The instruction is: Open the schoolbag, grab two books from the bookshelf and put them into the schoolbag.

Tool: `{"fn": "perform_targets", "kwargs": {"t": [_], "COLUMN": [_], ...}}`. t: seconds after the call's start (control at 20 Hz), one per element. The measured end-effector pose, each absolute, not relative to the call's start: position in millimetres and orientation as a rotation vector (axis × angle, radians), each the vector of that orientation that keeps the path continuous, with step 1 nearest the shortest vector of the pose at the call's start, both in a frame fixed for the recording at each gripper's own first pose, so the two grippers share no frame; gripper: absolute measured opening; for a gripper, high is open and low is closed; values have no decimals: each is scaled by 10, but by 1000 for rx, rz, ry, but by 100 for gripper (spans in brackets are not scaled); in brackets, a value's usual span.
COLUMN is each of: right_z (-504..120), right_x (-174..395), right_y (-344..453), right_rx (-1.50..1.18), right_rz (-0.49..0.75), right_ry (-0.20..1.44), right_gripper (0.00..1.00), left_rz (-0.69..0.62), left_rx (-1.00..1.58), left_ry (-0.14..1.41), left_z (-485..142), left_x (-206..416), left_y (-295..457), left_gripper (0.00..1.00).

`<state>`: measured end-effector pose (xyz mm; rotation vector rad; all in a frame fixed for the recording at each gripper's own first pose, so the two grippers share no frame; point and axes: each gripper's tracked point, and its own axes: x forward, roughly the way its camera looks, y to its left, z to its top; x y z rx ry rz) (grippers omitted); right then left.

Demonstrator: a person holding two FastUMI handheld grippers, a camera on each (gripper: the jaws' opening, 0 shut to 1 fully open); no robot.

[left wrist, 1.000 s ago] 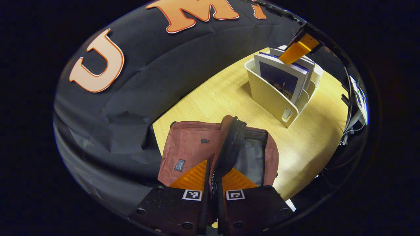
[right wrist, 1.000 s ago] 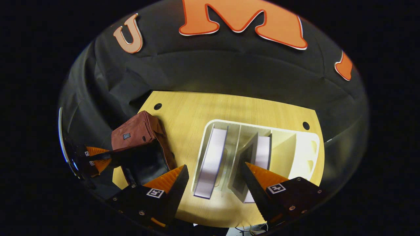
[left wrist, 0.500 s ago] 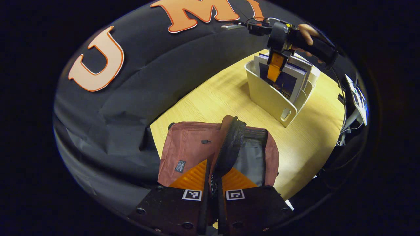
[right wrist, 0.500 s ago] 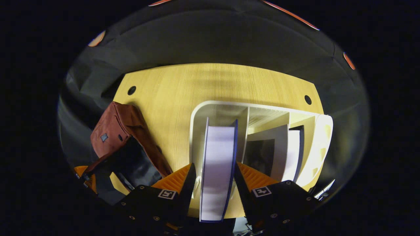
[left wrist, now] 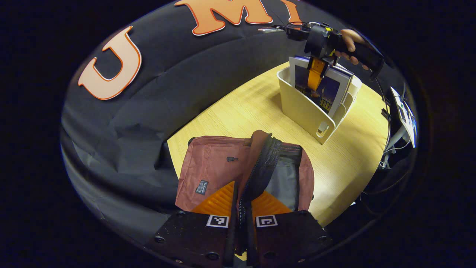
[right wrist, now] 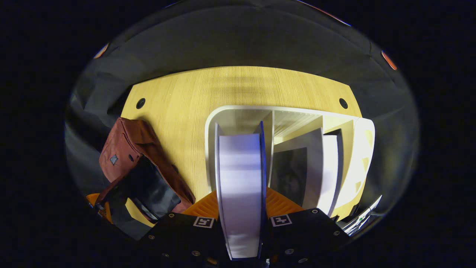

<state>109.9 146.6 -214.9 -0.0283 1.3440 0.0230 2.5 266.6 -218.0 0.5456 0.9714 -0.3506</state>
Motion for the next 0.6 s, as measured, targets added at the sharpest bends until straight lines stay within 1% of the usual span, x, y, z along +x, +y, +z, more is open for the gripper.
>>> {"fn": "perform_targets", "kwargs": {"t": [0.3, 0.6], "right_z": [-1650, -962], "right_x": [937, 773], "right_y": [1376, 1369], "right_rx": [61, 188], "right_rz": [50, 114], "right_ry": [1285, 1155], "right_gripper": [40, 40], "left_rz": [-368, -372], "left_rx": [567, 573], "left_ry": [973, 970], "left_z": [-2169, -2145], "left_x": [45, 52], "left_y": [2674, 2689], "left_gripper": [13, 13]}}
